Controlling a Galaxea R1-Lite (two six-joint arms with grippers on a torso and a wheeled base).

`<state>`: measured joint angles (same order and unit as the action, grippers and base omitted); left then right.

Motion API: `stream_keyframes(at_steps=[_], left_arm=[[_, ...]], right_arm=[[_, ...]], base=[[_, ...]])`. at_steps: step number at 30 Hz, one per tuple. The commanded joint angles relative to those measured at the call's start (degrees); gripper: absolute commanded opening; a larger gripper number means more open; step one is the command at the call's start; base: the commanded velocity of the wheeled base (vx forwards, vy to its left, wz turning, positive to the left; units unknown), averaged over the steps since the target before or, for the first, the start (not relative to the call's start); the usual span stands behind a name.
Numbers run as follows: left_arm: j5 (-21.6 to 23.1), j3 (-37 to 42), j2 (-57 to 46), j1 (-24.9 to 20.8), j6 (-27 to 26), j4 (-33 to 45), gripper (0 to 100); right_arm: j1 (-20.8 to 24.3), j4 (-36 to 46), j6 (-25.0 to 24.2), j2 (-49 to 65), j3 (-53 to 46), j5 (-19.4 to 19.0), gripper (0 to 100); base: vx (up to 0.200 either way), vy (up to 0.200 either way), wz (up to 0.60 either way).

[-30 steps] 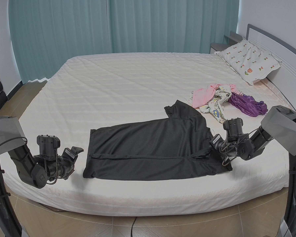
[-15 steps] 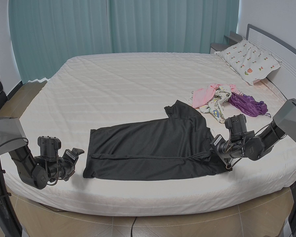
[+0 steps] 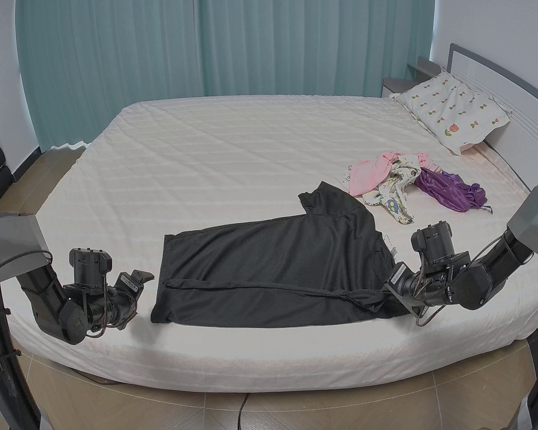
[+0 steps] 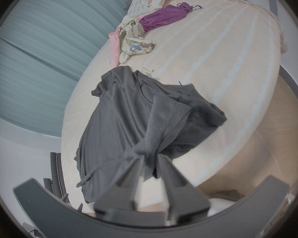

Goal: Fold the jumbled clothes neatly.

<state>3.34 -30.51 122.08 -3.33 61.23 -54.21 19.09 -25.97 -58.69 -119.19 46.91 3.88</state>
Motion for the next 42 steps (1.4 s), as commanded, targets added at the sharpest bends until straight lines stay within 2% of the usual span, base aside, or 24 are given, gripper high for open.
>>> stream_keyframes(at_steps=[1,6,11,18,33,34,42], left_arm=[[0.0,0.0,0.0,0.0,0.0,0.0,100],[0.0,0.0,0.0,0.0,0.0,0.0,100],[0.0,0.3,-0.1,0.0,0.0,0.0,100],[0.1,0.8,-0.1,-0.1,0.0,0.0,100],[0.0,1.1,0.6,-0.5,0.0,0.0,100],[0.0,1.1,0.6,-0.5,0.0,0.0,100],[0.0,1.1,0.5,-0.5,0.0,-0.1,100]], right_arm=[[2.0,0.0,0.1,0.9,-4.1,0.5,100],[2.3,0.0,0.4,2.9,-6.5,0.4,100],[-0.9,-0.1,2.4,2.7,-4.9,-0.4,100],[-4.3,-4.8,3.1,-1.0,-3.4,-1.7,100],[-6.3,-11.8,2.8,-5.7,-5.2,-3.1,100],[-6.3,-12.4,2.7,-6.1,-5.2,-3.1,0],[-6.2,-15.3,2.6,-5.3,-7.1,-2.6,0]], base=[[0.000,0.000,0.00],[0.000,0.000,0.00],[0.000,0.000,0.00],[0.000,0.000,0.00],[0.000,0.000,0.00],[0.000,0.000,0.00],[0.000,0.000,0.00]])
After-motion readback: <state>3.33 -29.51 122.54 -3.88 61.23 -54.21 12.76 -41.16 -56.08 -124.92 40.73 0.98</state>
